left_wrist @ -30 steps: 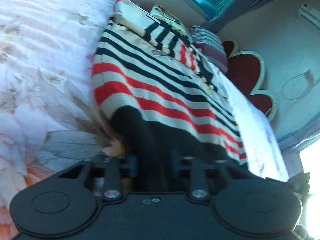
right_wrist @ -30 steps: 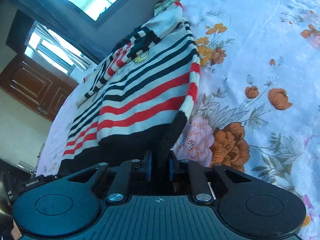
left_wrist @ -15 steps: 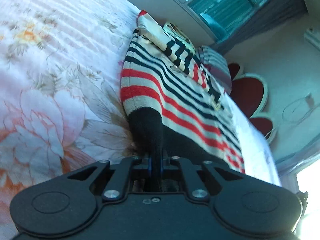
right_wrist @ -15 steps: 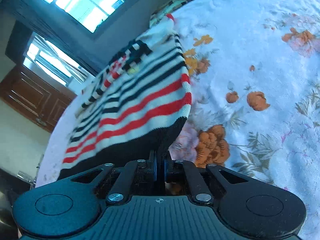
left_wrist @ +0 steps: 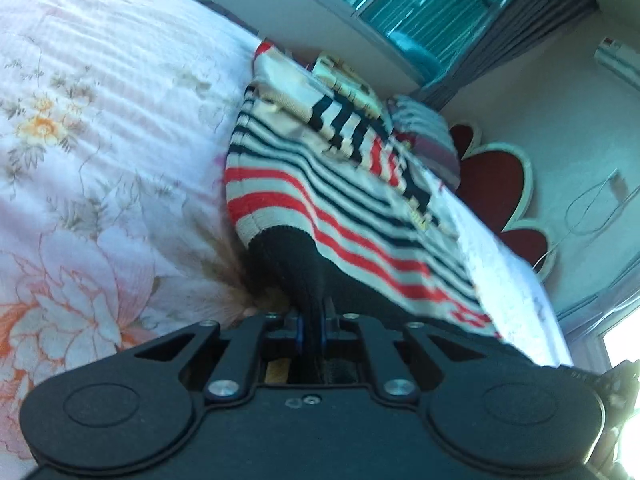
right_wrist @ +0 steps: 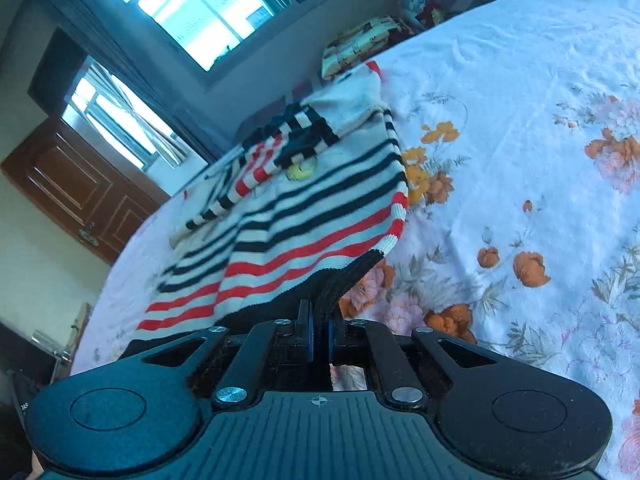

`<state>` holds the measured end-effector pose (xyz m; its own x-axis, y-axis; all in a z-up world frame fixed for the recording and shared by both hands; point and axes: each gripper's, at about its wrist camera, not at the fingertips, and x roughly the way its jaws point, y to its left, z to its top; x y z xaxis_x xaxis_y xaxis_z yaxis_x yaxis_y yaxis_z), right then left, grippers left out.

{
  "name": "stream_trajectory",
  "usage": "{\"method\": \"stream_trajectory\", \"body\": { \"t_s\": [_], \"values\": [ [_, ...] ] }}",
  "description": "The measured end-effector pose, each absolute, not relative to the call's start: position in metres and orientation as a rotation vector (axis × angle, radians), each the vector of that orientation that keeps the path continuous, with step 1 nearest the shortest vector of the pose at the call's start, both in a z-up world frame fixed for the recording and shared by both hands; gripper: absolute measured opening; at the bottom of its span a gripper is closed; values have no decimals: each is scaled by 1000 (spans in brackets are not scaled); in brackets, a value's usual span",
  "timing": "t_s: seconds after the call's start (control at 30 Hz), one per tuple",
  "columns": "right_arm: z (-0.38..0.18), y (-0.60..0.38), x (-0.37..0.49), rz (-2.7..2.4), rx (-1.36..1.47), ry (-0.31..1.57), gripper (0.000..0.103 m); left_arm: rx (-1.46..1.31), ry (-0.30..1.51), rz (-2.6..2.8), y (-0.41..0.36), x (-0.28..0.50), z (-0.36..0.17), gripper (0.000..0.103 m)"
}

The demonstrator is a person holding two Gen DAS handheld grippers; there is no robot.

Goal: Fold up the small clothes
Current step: 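Grasp the black hem of the sweater with both grippers side by side, then lift the hem with both grippers and fold it over toward the collar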

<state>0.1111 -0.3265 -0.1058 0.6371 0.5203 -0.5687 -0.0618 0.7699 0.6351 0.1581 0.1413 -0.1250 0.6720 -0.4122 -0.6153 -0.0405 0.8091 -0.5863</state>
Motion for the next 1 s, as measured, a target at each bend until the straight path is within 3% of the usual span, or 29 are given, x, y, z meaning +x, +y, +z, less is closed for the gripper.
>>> {"method": "stream_trajectory", "body": {
  "t_s": [0.27, 0.57, 0.8, 1.0],
  "values": [
    [-120, -331, 103, 324, 674, 838, 5, -700, 828, -212, 148, 154, -139, 6],
    [-65, -332, 109, 388, 647, 728, 5, -649, 758, -259, 152, 170, -90, 6],
    [-22, -320, 167, 417, 621, 694, 5, -615, 727, -285, 150, 220, -58, 6],
    [5, -328, 250, 397, 693, 661, 5, -584, 698, -282, 149, 307, -22, 6]
  ]
}}
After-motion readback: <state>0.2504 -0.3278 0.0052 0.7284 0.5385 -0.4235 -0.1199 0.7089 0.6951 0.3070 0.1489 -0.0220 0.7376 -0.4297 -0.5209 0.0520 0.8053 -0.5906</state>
